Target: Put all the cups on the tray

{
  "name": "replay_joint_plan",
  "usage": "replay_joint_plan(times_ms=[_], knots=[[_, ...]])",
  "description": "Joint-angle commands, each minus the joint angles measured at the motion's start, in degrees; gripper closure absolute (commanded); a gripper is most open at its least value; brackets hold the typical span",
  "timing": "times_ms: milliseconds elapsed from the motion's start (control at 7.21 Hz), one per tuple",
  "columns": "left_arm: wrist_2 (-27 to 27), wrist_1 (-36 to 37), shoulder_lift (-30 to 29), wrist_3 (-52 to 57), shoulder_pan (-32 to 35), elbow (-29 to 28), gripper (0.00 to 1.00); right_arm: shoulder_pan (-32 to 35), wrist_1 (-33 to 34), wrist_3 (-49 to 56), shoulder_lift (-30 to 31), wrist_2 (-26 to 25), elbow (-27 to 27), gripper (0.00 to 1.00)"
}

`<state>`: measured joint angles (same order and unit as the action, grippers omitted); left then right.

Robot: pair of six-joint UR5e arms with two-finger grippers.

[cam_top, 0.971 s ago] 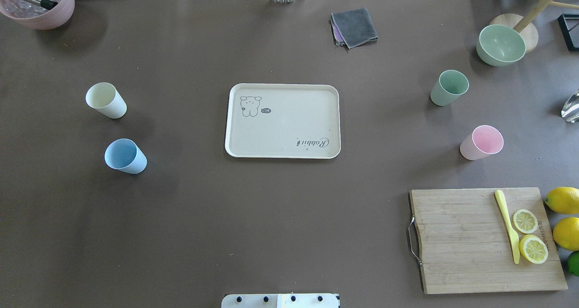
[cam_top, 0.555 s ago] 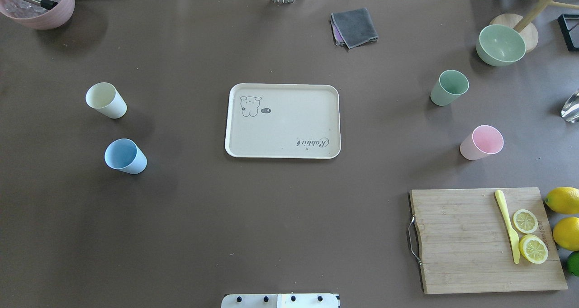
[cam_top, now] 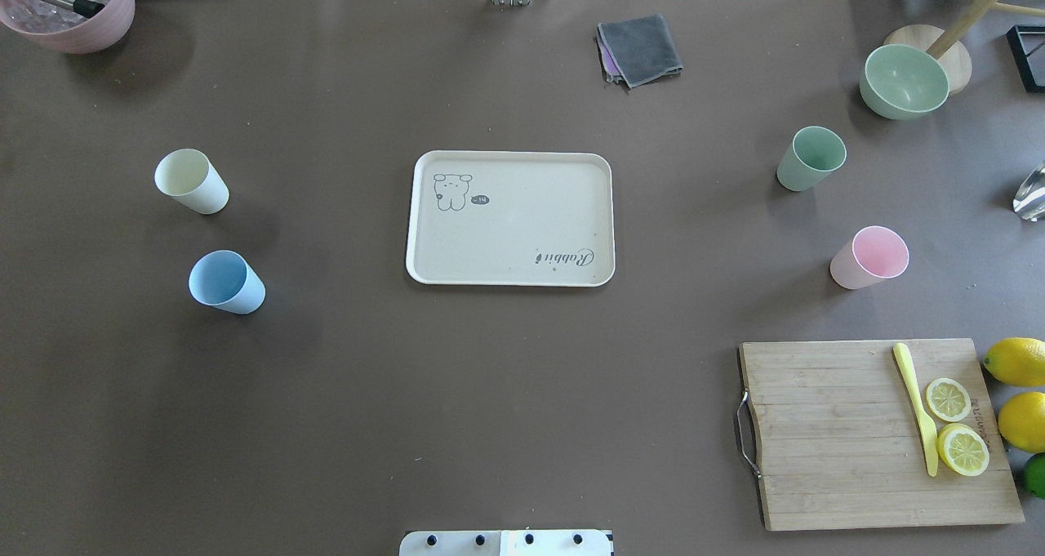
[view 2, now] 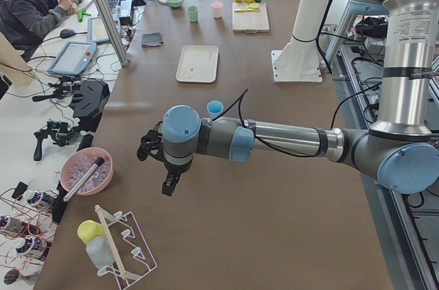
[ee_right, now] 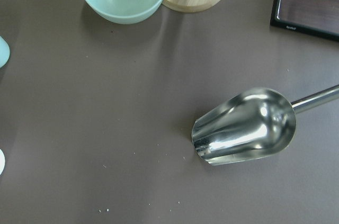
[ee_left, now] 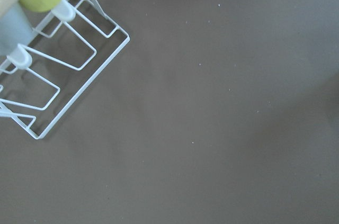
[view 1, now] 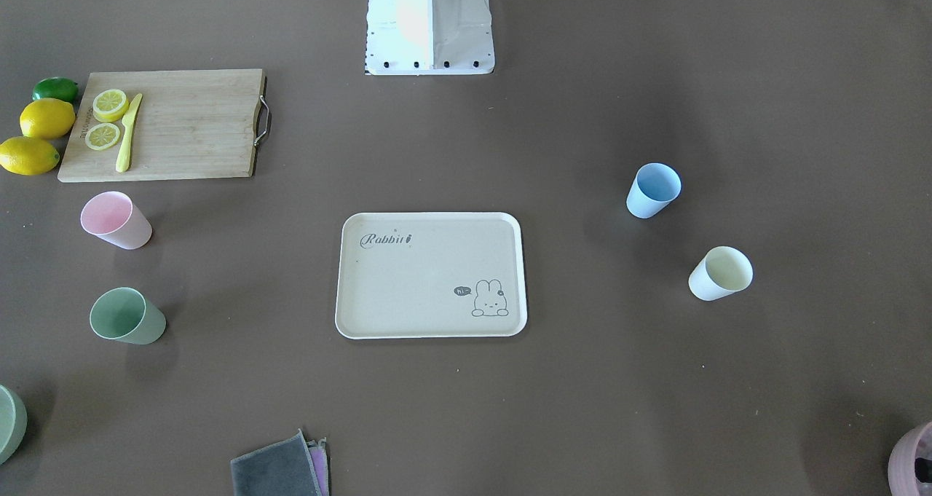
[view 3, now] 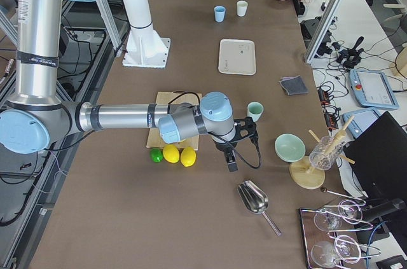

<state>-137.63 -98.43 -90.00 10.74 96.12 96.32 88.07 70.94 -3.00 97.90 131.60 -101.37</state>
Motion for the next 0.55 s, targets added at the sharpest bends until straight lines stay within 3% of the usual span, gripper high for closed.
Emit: replay_joint_plan(times_ms=[0, 139, 416], knots=[[0.08, -10.51, -3.31, -0.54, 0.03, -3.22, 0.01, 0.0, -2.31, -2.78, -2.78, -0.12, -0.15, 0.0], [-1.05, -11.51, -3.43, -1.15, 0.12, -3.59, 0.01, -0.52, -1.87, -4.37, -4.2, 0.14, -0.06, 0.01], [-2.38, -26.45, -3.52, -2.55, -1.1, -11.46, 0.01, -5.77, -2.91, -13.13, -5.26, 0.15, -0.14, 0.0]])
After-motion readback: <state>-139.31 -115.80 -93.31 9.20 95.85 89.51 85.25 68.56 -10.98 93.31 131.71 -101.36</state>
